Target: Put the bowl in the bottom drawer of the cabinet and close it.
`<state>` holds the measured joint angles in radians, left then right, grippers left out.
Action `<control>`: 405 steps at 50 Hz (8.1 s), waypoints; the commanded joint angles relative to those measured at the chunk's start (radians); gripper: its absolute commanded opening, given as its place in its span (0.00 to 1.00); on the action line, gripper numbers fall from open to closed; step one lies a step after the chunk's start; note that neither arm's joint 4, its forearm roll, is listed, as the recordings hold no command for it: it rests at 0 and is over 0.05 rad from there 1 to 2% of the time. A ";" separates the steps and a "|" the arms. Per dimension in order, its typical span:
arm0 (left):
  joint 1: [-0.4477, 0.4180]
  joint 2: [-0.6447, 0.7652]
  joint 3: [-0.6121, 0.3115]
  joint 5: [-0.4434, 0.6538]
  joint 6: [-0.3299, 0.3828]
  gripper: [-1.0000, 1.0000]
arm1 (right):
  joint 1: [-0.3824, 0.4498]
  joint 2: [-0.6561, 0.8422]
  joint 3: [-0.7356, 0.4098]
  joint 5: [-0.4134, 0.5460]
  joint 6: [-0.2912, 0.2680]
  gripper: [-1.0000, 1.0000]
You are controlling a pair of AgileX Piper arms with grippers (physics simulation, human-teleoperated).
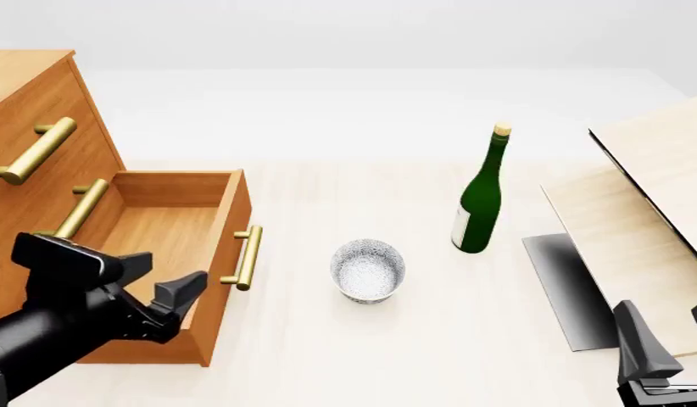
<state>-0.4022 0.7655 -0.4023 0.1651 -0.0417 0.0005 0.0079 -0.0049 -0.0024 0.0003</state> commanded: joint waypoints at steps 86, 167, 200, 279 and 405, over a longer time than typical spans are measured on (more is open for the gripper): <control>-0.199 0.381 -0.274 -0.168 -0.169 1.00 | 0.000 -0.001 0.001 0.000 0.000 1.00; -0.182 0.894 -0.535 -0.229 -0.309 1.00 | 0.000 -0.001 0.001 0.000 0.000 1.00; -0.208 1.059 -0.585 -0.242 -0.373 1.00 | 0.000 -0.001 0.001 0.000 0.000 1.00; -0.230 1.191 -0.608 -0.260 -0.400 0.00 | 0.000 -0.001 0.001 0.000 0.000 1.00; -0.138 0.632 -0.309 -0.214 -0.245 0.00 | 0.000 -0.001 0.001 0.000 0.000 1.00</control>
<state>-0.5489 1.4437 -0.7236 -0.0620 -0.3014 0.0005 0.0079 -0.0049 -0.0024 0.0002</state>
